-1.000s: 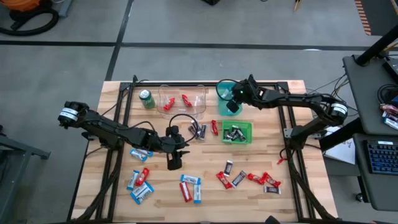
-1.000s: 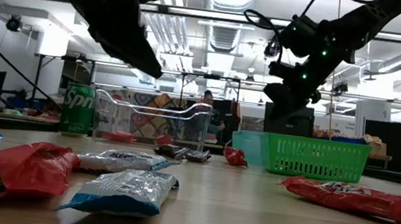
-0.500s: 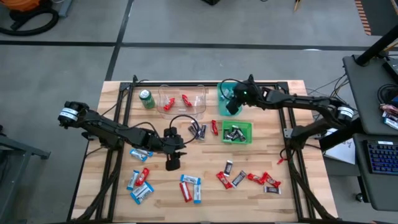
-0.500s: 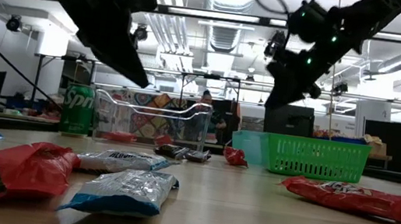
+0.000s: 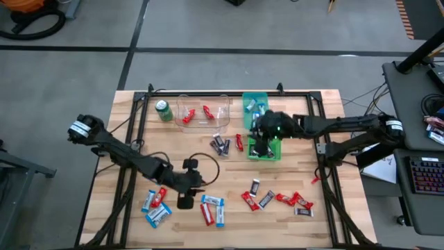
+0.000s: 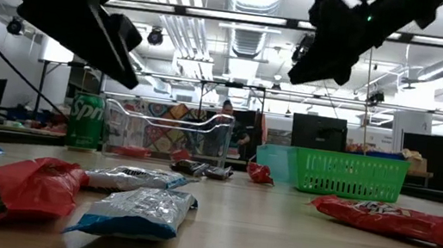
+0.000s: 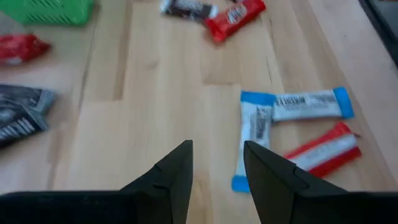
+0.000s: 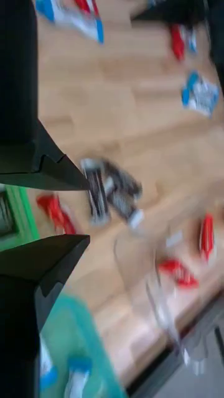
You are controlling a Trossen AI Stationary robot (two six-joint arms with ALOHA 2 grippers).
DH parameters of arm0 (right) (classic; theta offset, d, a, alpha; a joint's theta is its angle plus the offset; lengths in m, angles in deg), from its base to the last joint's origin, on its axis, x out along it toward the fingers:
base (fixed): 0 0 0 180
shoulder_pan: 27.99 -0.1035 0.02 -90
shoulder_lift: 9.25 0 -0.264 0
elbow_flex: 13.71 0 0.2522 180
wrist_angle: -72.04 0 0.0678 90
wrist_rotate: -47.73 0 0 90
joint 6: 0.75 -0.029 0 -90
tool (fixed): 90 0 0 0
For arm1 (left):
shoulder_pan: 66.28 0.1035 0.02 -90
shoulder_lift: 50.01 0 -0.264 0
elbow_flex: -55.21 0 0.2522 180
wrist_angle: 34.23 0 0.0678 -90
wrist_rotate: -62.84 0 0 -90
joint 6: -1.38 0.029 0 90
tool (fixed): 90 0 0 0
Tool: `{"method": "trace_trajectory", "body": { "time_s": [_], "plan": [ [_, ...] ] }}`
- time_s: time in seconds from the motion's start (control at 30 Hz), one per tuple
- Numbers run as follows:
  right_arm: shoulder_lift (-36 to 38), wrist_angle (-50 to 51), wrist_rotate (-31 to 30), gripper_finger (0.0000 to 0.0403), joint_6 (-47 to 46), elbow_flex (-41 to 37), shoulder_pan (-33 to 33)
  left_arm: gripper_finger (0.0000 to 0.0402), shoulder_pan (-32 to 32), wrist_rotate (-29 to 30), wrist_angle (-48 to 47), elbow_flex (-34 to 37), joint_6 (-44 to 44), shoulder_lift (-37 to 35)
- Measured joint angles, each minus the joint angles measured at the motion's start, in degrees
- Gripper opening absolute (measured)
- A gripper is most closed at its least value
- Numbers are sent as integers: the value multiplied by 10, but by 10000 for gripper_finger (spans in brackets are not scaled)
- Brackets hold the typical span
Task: Sort candy
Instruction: Put the white chocolate bar into the blue bin
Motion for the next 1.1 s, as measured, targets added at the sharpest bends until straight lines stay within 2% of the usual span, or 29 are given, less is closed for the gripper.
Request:
{"method": "trace_trajectory", "body": {
  "time_s": [0.07, 0.2, 0.47, 0.67, 0.87, 1.1],
  "plan": [
    [-2, 0, -10, 110, -10, 0, -30, 126, -13, 28, 23, 0, -6, 12],
    [-7, 0, -51, 109, -26, 0, -87, 133, -26, 34, 52, 0, -12, 34],
    [-11, 0, -75, 109, -76, 0, -171, 185, -28, 35, 115, 0, -11, 110],
    [-11, -2, -81, 109, -100, 0, -202, 209, -27, 29, 161, 0, 4, 151],
    [-11, -3, -90, 109, -116, 0, -212, 210, -27, -5, 184, 0, -3, 180],
    [-11, -4, -90, 109, -130, 0, -212, 195, -26, -6, 194, 1, -2, 204]
  ]
}}
